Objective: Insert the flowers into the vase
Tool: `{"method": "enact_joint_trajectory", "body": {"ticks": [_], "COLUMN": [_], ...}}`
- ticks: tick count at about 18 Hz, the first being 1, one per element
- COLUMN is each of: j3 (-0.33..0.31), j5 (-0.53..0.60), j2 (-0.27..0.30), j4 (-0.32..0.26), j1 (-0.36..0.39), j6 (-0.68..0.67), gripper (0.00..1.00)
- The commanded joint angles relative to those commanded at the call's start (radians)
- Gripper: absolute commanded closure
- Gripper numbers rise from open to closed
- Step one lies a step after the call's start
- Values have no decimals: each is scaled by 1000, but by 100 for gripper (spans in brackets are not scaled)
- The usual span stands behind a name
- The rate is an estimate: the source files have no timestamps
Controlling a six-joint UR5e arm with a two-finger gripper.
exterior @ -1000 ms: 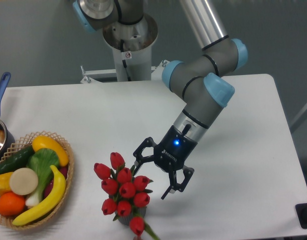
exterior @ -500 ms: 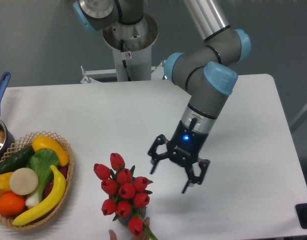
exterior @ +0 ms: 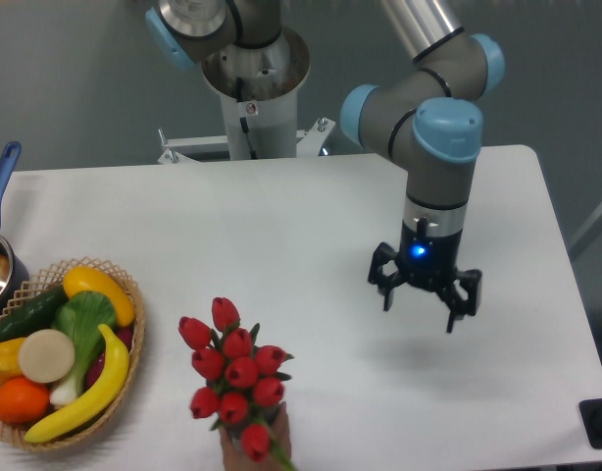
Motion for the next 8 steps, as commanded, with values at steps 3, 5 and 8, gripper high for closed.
{"method": "enact_joint_trajectory", "body": {"ticks": [3,5,8], "j3": [6,8,8], "j5": [31,63,120], "j2": [21,38,54], "j4": [-55,-97,-134], "j1": [24,31,32], "j6": [57,115,155], "gripper": [0,0,0]}}
